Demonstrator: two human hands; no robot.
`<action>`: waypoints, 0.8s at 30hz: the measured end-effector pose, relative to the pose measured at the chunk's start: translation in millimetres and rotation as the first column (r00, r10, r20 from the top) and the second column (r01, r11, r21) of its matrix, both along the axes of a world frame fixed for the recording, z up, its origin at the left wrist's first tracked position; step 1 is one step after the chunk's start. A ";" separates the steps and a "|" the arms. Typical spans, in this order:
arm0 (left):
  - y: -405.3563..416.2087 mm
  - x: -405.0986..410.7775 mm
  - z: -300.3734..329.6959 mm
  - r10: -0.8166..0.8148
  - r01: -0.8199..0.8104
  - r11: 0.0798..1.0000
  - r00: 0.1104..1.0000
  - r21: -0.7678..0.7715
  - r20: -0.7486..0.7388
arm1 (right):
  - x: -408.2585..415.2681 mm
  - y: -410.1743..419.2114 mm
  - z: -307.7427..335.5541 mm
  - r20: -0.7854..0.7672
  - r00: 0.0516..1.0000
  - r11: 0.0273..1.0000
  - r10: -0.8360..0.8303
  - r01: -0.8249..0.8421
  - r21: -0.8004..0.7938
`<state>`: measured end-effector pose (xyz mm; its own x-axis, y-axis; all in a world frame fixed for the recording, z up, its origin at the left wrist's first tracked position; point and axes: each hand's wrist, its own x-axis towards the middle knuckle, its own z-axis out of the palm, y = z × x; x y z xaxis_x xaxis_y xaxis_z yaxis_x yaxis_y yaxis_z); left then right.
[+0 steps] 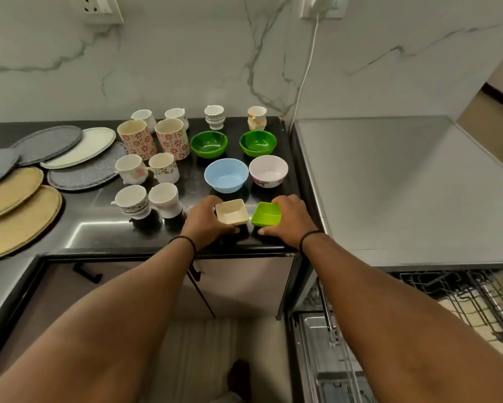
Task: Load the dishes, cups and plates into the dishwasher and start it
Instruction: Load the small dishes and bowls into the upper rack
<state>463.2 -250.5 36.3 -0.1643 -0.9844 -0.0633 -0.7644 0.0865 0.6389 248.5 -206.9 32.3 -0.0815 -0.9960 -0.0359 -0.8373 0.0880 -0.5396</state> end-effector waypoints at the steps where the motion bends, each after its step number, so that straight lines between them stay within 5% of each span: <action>1: 2.6 -1.2 0.9 0.033 -0.032 0.999 0.998 0.019 -0.054 | 0.9 2.4 0.0 0.039 0.999 1.000 -0.027 0.027 -0.010; 8: 37.5 -29.2 22.4 0.129 -0.096 0.989 0.931 0.112 -0.342 | -14.3 52.3 19.8 0.298 0.947 0.987 -0.121 0.146 -0.063; 13: 86.9 -81.8 53.5 0.176 0.089 0.932 0.735 0.351 -0.655 | -40.3 101.9 44.1 0.274 0.953 0.982 -0.130 0.162 -0.099; 20: 152.6 -168.4 70.2 0.047 0.308 0.882 0.698 0.358 -0.715 | -92.3 188.7 61.6 0.358 0.895 0.929 -0.267 0.338 -0.152; 24: 193.0 -219.9 67.9 -0.023 0.363 0.869 0.709 0.337 -0.705 | -125.3 248.0 61.5 0.530 0.761 0.851 -0.373 0.508 -0.131</action>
<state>243.3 -57.5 104.2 -0.5121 -0.8203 -0.2549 -0.1236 -0.2233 0.9669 123.3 41.1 93.8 -0.5537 -0.8307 0.0576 -0.3757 0.1875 -0.9076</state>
